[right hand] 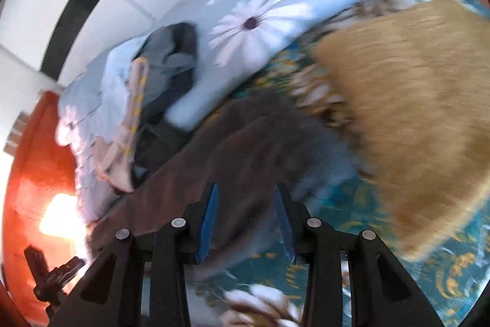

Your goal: Fold clothes

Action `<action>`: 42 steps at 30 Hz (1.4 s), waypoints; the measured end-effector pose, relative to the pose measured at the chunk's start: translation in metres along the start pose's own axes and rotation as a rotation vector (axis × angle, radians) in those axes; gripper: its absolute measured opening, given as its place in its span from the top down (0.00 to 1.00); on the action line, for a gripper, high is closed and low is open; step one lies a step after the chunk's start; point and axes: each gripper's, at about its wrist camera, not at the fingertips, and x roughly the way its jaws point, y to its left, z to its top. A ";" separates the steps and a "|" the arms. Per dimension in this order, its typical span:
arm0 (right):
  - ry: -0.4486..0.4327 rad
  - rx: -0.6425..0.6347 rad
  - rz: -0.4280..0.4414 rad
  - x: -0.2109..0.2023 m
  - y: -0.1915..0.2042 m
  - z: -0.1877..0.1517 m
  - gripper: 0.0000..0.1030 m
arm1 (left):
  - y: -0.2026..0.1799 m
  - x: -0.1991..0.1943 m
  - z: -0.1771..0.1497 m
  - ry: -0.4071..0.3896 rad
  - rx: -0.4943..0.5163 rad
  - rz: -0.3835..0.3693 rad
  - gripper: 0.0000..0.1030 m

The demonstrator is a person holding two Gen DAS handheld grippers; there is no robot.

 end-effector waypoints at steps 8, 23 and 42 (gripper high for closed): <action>0.099 -0.037 -0.042 0.032 -0.028 0.003 0.68 | -0.099 0.101 -0.018 0.219 0.328 -0.005 0.46; 0.062 -0.055 0.002 0.009 -0.021 0.005 0.65 | -0.122 0.184 -0.014 0.184 0.414 0.117 0.43; 0.068 -0.004 0.004 0.013 -0.033 0.011 0.65 | -0.127 0.141 -0.019 0.313 0.418 -0.245 0.87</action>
